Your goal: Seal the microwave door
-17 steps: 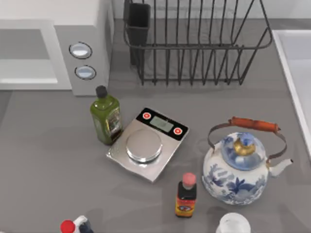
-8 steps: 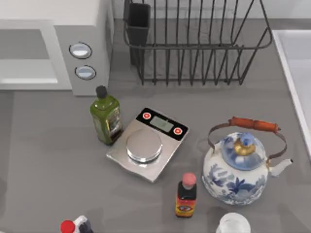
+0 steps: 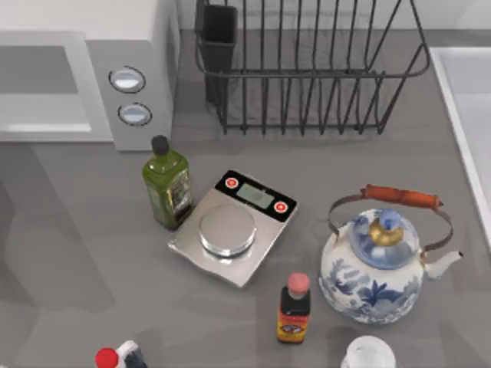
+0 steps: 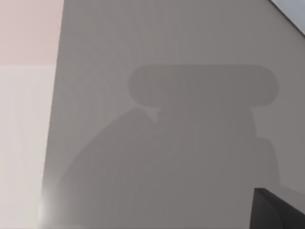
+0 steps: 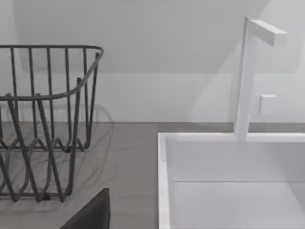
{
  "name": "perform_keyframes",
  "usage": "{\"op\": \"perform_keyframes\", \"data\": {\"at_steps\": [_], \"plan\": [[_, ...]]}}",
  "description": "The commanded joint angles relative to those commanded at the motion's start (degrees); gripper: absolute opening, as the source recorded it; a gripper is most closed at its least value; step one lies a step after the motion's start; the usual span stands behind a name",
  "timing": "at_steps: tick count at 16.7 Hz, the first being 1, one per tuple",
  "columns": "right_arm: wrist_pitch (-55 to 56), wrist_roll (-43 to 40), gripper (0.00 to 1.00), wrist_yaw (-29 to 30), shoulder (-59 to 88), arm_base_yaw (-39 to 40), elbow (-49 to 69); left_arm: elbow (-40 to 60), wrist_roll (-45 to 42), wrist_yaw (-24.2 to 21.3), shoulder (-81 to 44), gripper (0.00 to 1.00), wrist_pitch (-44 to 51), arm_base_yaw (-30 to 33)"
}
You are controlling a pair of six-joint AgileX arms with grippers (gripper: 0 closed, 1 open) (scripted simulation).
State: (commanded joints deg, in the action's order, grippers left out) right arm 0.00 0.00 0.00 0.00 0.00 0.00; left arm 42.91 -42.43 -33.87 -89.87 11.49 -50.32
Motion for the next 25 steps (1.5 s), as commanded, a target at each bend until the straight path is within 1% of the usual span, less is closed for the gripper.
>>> {"op": "perform_keyframes", "data": {"at_steps": [2, 4, 6, 10, 12, 17, 19, 21, 25], "plan": [[0.0, 0.0, 1.0, 0.0, 0.0, 0.0, 0.0, 0.0, 0.0, -0.2, -0.2, 0.0, 0.2, -0.4], [0.0, 0.0, 1.0, 0.0, 0.0, 0.0, 0.0, -1.0, 0.9, 0.5, 0.7, 0.0, -0.2, 0.6], [0.0, 0.0, 1.0, 0.0, 0.0, 0.0, 0.0, -4.2, 4.2, 2.5, 4.1, 0.0, -1.4, 3.9], [0.0, 0.0, 1.0, 0.0, 0.0, 0.0, 0.0, -13.0, 13.3, 7.9, 14.6, 0.0, -4.7, 14.0], [0.0, 0.0, 1.0, 0.0, 0.0, 0.0, 0.0, -15.6, 16.0, 9.7, 17.3, 0.0, -5.8, 16.7], [0.0, 0.0, 1.0, 0.0, 0.0, 0.0, 0.0, -16.0, 16.5, 9.9, 17.6, 0.0, -5.9, 17.1], [0.0, 0.0, 1.0, 0.0, 0.0, 0.0, 0.0, -16.5, 18.3, 11.4, 18.4, 0.0, -5.9, 19.1], [0.0, 0.0, 1.0, 0.0, 0.0, 0.0, 0.0, -17.6, 21.6, 14.4, 20.0, 0.0, -6.1, 23.4], [0.0, 0.0, 1.0, 0.0, 0.0, 0.0, 0.0, -20.5, 30.6, 22.3, 24.7, 0.0, -6.6, 36.1]]}}
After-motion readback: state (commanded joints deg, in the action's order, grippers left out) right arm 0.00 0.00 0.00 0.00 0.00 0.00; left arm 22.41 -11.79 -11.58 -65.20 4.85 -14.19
